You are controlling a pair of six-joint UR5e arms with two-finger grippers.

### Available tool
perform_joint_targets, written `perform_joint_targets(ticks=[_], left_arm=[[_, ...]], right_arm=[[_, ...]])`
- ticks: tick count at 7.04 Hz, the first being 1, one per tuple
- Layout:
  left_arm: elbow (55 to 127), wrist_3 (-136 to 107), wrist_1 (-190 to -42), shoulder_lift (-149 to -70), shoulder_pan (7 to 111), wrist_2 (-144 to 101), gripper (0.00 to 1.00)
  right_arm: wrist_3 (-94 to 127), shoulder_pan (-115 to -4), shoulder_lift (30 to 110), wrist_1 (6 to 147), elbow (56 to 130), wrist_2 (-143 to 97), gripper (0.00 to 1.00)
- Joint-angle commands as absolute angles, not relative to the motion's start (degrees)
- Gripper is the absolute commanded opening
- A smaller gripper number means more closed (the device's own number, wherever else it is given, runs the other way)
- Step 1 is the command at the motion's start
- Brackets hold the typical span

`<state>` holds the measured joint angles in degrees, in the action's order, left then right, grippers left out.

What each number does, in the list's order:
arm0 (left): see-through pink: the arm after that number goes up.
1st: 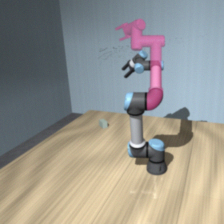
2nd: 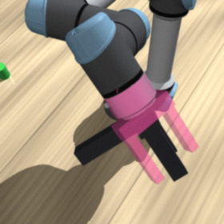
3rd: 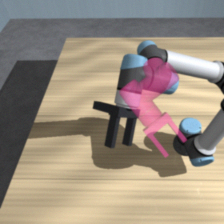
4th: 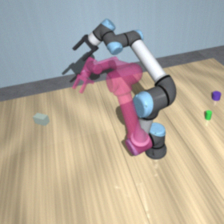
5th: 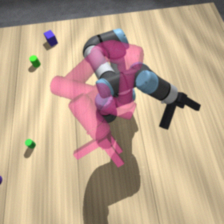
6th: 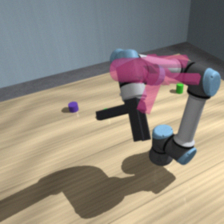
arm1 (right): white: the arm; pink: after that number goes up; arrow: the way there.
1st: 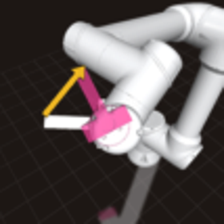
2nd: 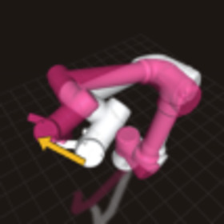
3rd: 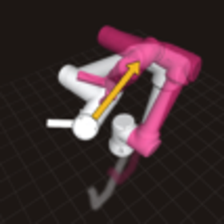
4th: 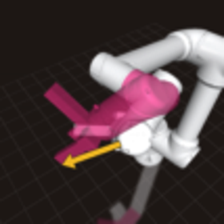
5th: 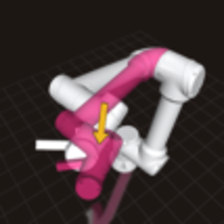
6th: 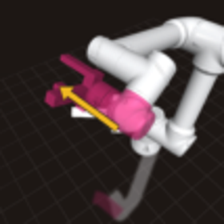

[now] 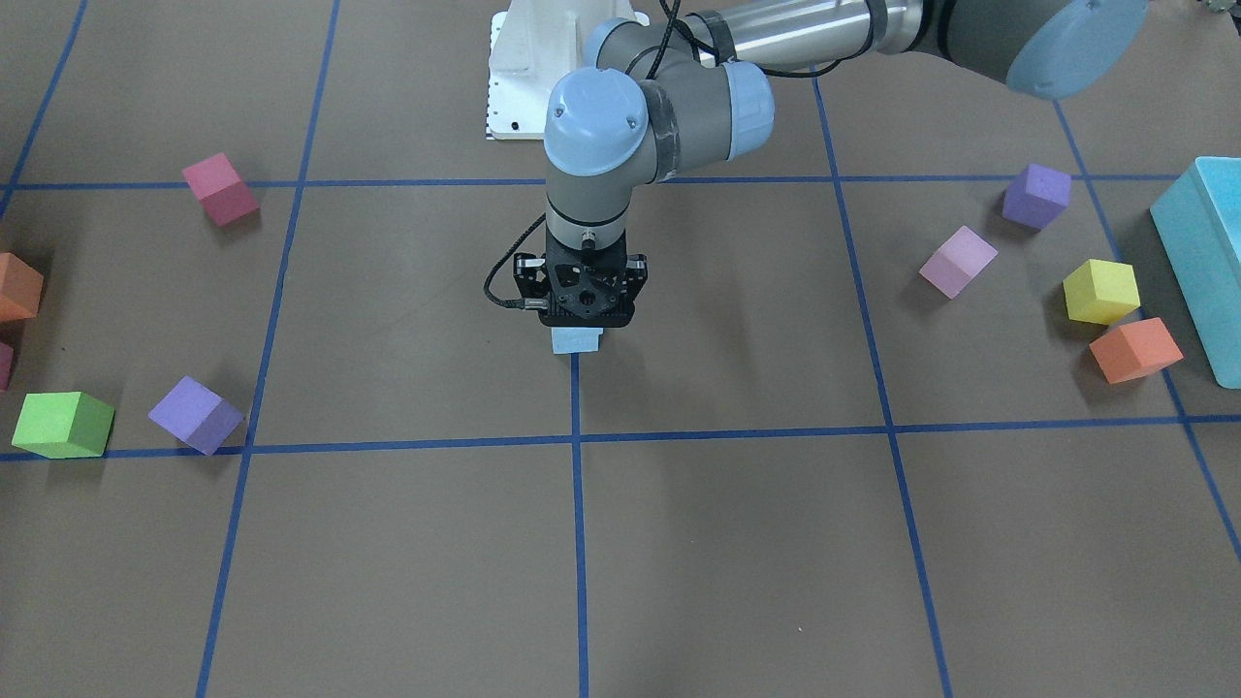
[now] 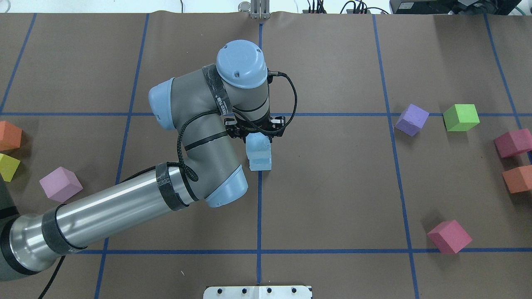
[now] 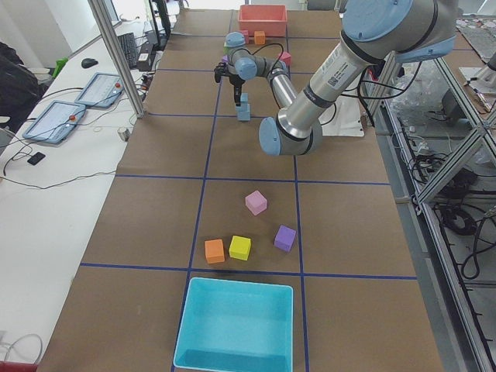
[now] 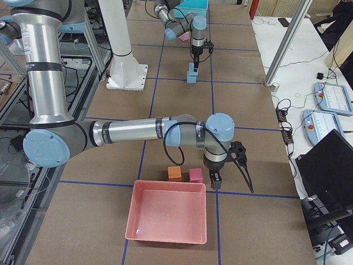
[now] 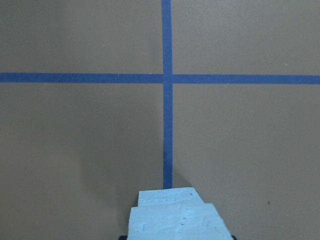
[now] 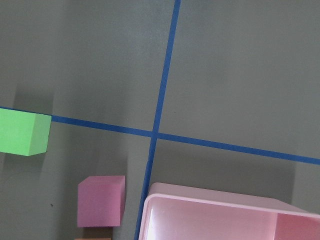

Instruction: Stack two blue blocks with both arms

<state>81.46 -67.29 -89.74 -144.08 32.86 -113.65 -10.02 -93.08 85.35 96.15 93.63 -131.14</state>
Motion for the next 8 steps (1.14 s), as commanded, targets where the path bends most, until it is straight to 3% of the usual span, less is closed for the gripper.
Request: perform_joint_targets(ticks=[1,8], left_arm=[[81.47,-67.32,-89.74,-143.88,32.78,-113.64,0.67],[81.48,-67.06,-89.74,-143.79,31.56,-113.47,0.68]], right_arm=[[-10.02,-93.08,85.34,96.15,93.60,-131.13,1.00],[-10.02,-92.99,85.34,96.15,93.43,-131.13,1.00]])
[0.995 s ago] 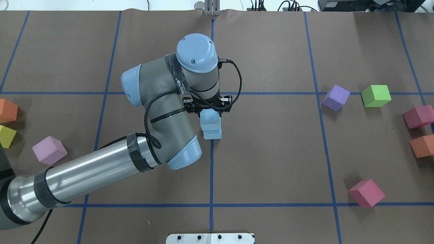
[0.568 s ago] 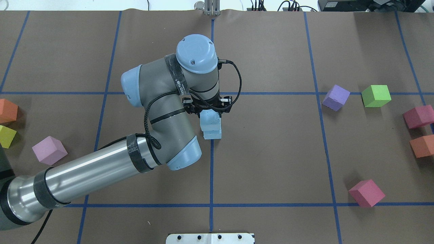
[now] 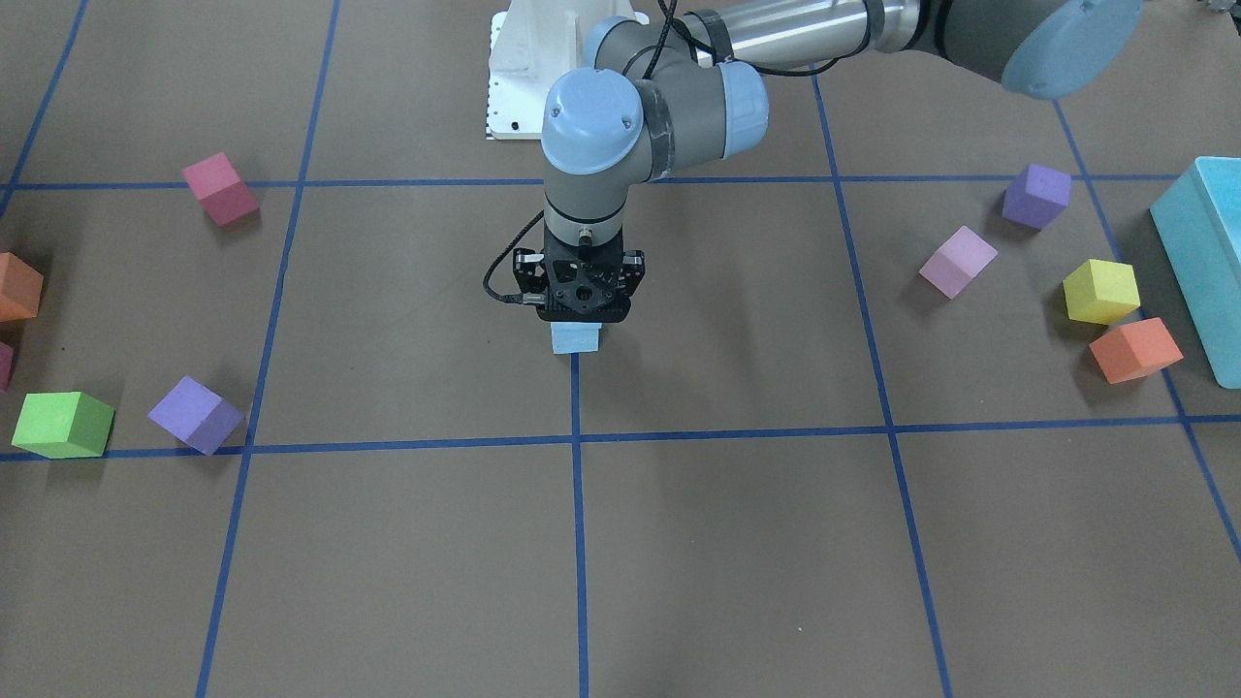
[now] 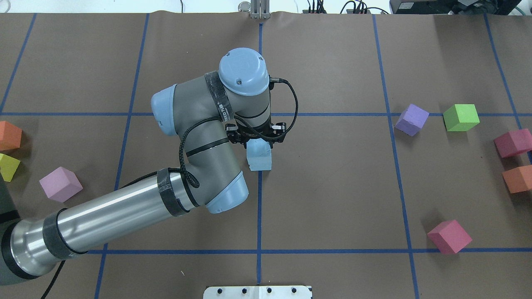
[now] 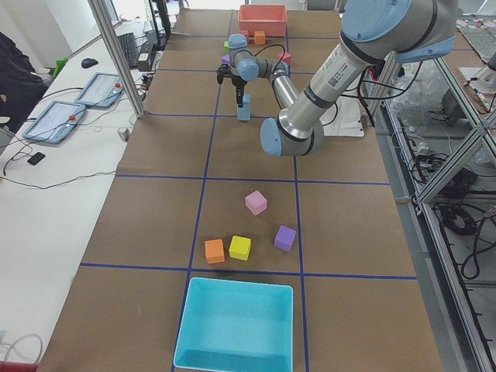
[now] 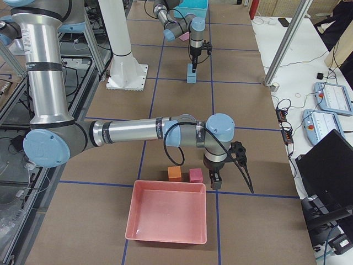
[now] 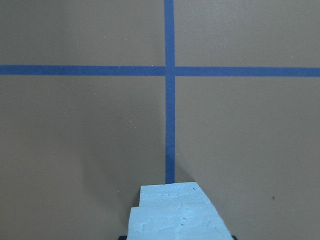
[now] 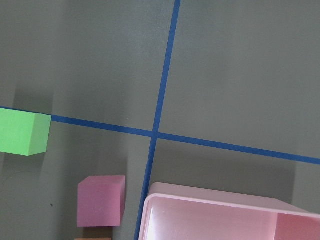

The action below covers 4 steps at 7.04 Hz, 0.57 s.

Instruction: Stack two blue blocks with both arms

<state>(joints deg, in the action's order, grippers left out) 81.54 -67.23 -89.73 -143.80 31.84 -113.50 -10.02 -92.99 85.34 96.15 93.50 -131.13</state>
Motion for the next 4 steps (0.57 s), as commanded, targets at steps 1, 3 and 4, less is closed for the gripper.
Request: perform_joint_targets(ticks=[1,3,4], left_arm=[[81.47,-66.97,-89.74,-143.79,31.55,-113.47,0.72],[81.47,-66.80,-89.82,-143.79,31.55,-113.47,0.87],[81.56,-66.71,-89.82,-143.79,31.55,-113.55,0.96]], right_arm=[[-10.02,-92.99,85.34,96.15,93.43,-131.13,1.00],[-10.02,-92.99,85.34,96.15,93.43,-131.13,1.00],[-10.02,-92.99,85.34,96.15,93.51,-131.13,1.00]])
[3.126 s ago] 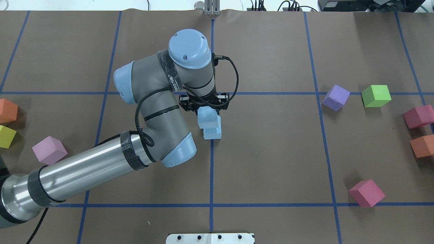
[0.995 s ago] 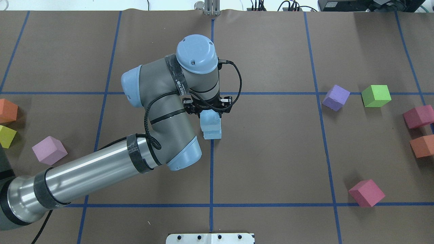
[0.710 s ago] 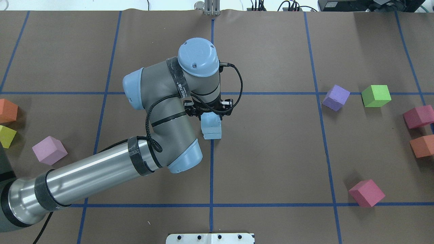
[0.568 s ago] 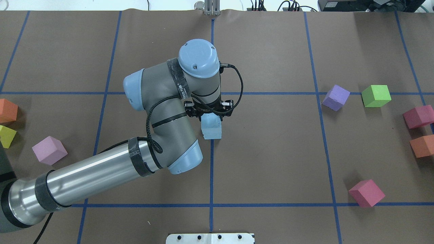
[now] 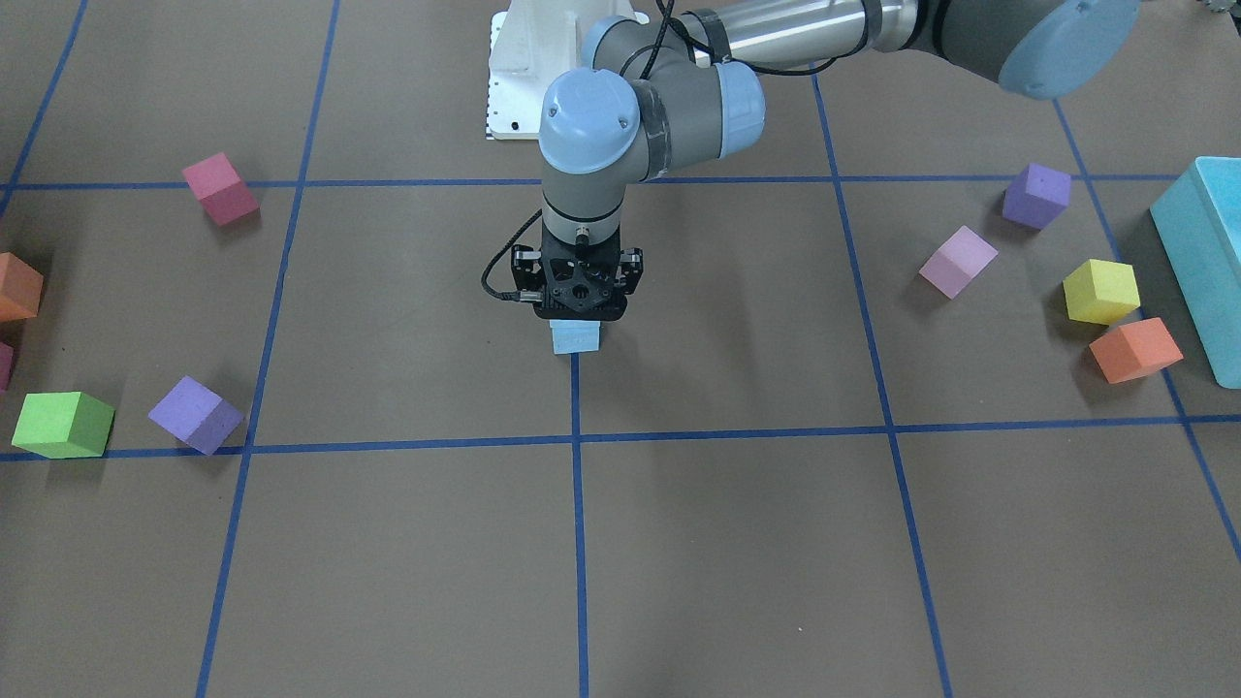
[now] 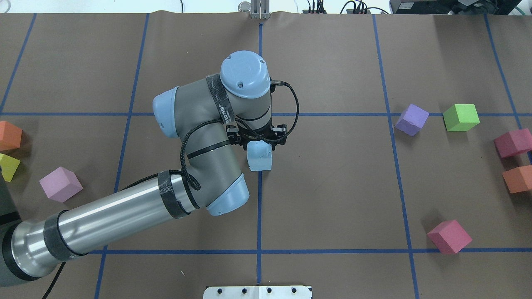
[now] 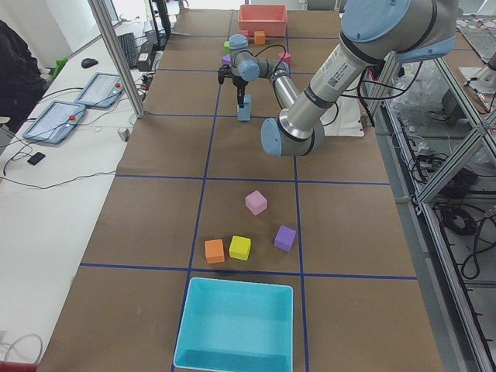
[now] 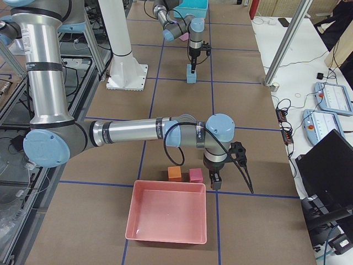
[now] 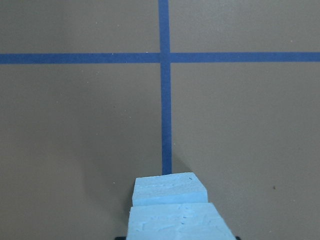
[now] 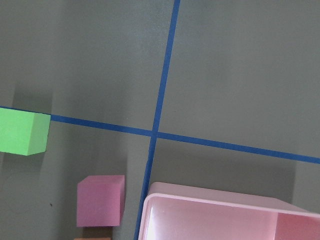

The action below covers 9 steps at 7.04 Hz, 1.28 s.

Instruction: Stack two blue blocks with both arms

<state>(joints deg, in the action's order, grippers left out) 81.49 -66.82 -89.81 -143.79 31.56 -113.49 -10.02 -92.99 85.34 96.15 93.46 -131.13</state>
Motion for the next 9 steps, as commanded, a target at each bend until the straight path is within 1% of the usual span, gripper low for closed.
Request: perform_joint_targets(ticks=[1,2,3,4,5,6,8,9], left_arm=[[81.74,-66.53,-89.82,-143.88,31.55,-113.55,0.97],[82.87,-65.84,-89.74,-143.70,31.73,-113.55,0.97],[85.32,-62.00,-88.87,-143.35,34.08,-114.08,0.97],[91.17,-57.00,-86.42,-139.61,38.63,-117.04,0.98],[97.41,-49.99,-84.74,-133.48,45.02,-121.94,0.98],[102.86,-42.70,-84.64,-125.59,51.53,-126.52,0.98],[108.61,-26.63,-84.55,-111.35,64.62,-133.65,0.98],[108.72,-15.32,-84.55,-104.05,71.65,-135.68,0.98]], right_arm=[[-10.02,-92.99,85.34,96.07,93.52,-131.22,1.00],[-10.02,-92.99,85.34,96.06,93.52,-131.22,1.00],[-10.02,-92.99,85.34,96.06,93.52,-131.22,1.00],[-10.02,-92.99,85.43,96.06,93.52,-131.22,1.00],[-10.02,-92.99,85.52,96.06,93.52,-131.22,1.00],[-9.93,-92.99,85.43,96.06,93.52,-131.31,1.00],[-8.80,-92.99,85.43,96.15,93.43,-131.57,1.00],[-8.01,-92.99,85.17,96.24,93.51,-131.83,1.00]])
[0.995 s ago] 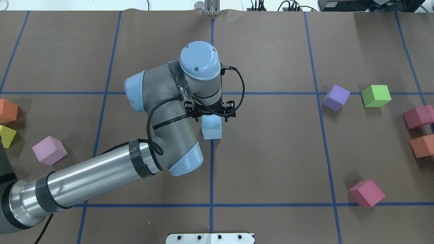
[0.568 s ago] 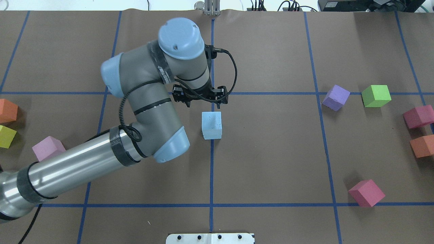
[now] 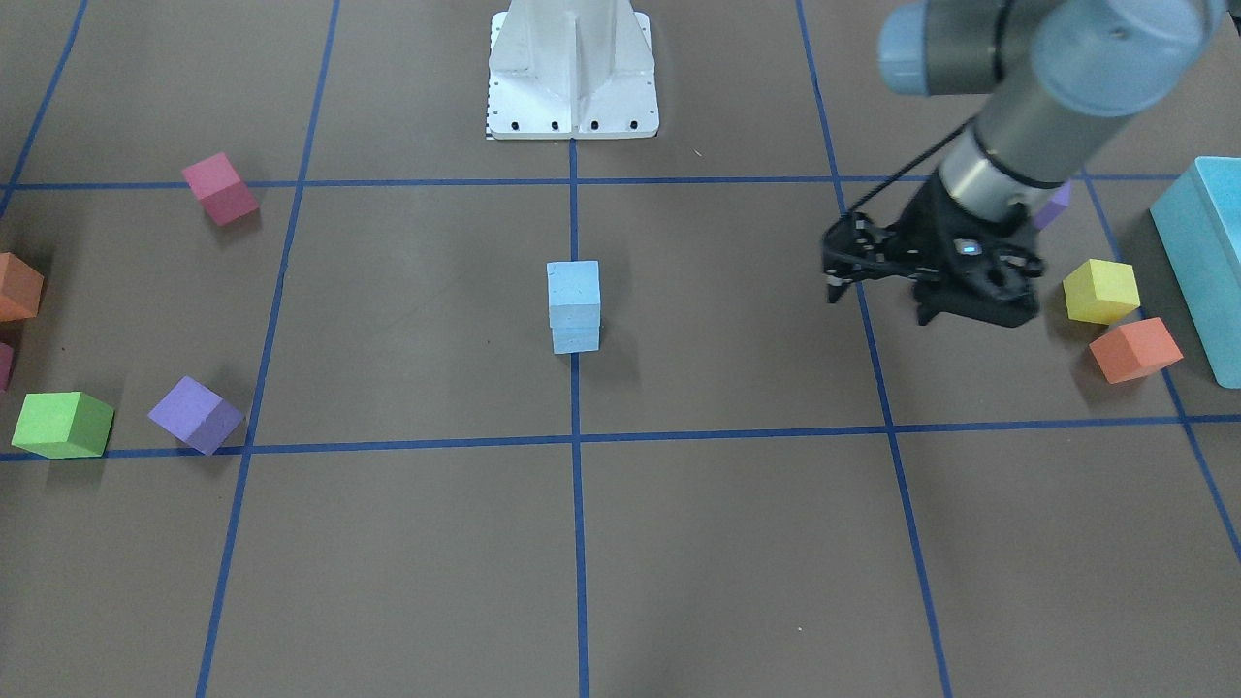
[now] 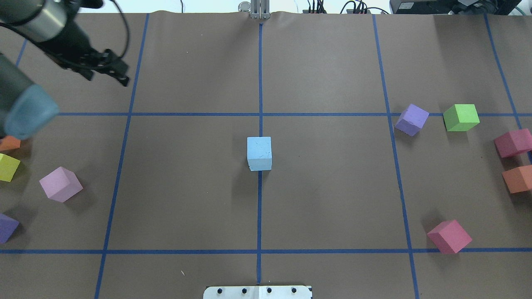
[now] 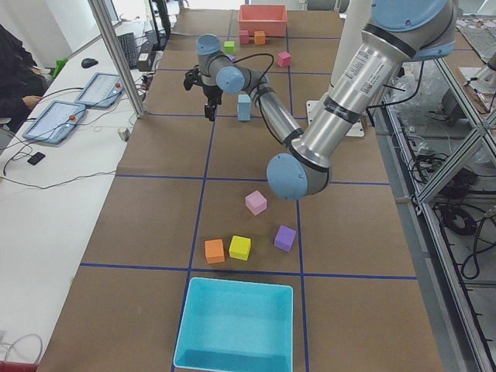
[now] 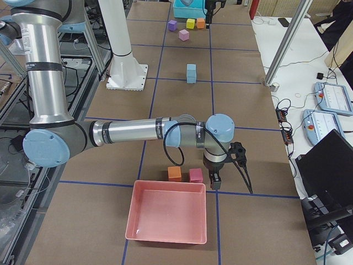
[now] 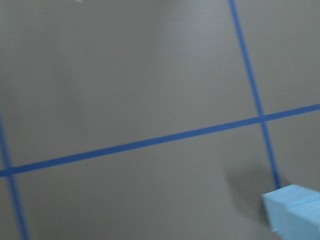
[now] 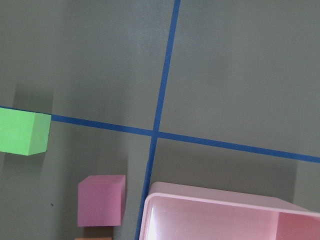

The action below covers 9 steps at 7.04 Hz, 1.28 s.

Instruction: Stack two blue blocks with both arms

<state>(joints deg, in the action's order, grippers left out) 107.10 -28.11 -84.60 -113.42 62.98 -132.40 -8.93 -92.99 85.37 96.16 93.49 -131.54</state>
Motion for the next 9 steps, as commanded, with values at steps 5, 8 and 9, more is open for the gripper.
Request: perform_joint_targets(ticks=[5,8,9], left_arm=[[91.35,11.33,-85.78,-94.92,91.84,-140.36,0.98],[85.36,13.01,-91.02,-95.54,93.16,-140.19,0.98],[84.65,13.01,-91.92,-95.71,93.16,-140.19,0.98]], right_arm=[[-5.98,-92.55,84.29,95.80,93.69,-131.75,1.00],[-5.98,-92.11,84.20,95.71,94.04,-131.66,1.00],[-5.19,-92.02,83.76,95.63,93.87,-131.66,1.00]])
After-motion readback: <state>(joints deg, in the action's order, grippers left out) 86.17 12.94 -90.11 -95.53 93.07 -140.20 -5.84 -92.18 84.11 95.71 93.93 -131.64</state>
